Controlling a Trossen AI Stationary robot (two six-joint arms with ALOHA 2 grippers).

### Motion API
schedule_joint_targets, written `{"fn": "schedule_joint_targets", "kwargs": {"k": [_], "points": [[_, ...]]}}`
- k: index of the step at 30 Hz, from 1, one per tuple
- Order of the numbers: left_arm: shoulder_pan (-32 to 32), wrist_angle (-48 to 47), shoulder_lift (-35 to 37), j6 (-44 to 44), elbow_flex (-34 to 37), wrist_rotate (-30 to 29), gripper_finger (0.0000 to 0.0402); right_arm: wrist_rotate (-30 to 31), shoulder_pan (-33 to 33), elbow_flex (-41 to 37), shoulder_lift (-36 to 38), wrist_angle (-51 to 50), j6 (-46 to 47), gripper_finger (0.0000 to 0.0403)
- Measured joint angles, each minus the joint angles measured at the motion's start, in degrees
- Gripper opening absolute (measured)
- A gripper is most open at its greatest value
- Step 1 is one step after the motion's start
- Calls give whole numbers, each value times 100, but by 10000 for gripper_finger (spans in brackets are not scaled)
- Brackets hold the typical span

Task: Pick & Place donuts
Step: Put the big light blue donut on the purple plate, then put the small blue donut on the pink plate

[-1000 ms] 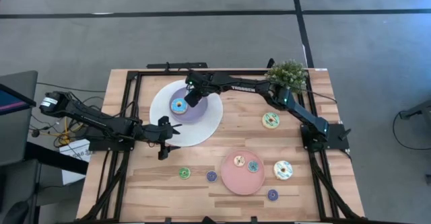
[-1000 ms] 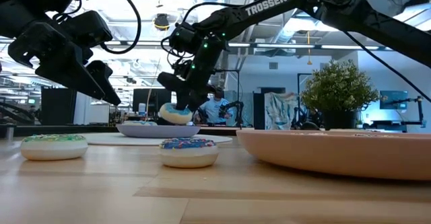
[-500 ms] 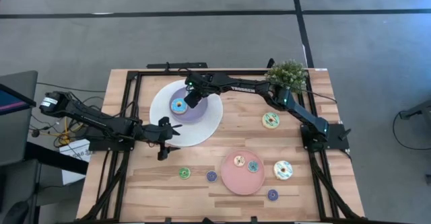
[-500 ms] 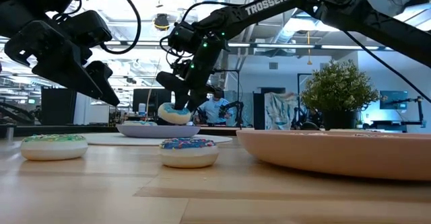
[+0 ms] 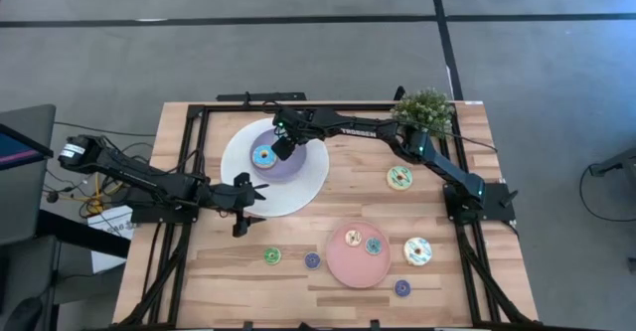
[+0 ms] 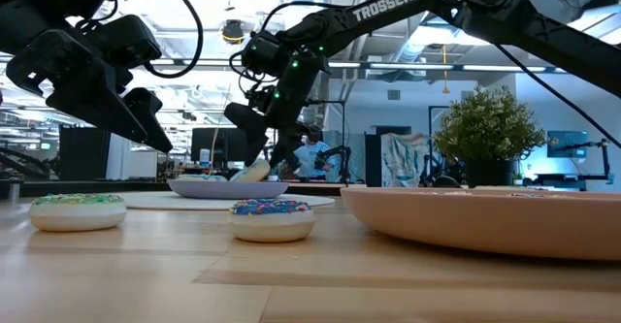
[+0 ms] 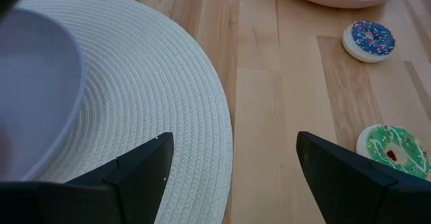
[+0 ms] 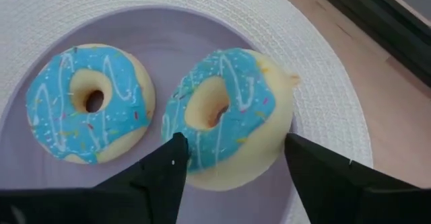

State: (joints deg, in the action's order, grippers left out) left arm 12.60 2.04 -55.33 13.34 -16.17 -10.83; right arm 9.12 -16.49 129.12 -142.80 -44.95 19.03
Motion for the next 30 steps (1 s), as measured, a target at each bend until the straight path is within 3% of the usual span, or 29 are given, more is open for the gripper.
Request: {"fn": "schedule_joint_targets", "kwargs": {"k": [9,30], "points": [[0,-2,0,0,1,0,309,-528,4,0,0,-123,-52,218],[0,1,-1,84,-1,0,309,-770,-37,52,408,-978,261,185]]}}
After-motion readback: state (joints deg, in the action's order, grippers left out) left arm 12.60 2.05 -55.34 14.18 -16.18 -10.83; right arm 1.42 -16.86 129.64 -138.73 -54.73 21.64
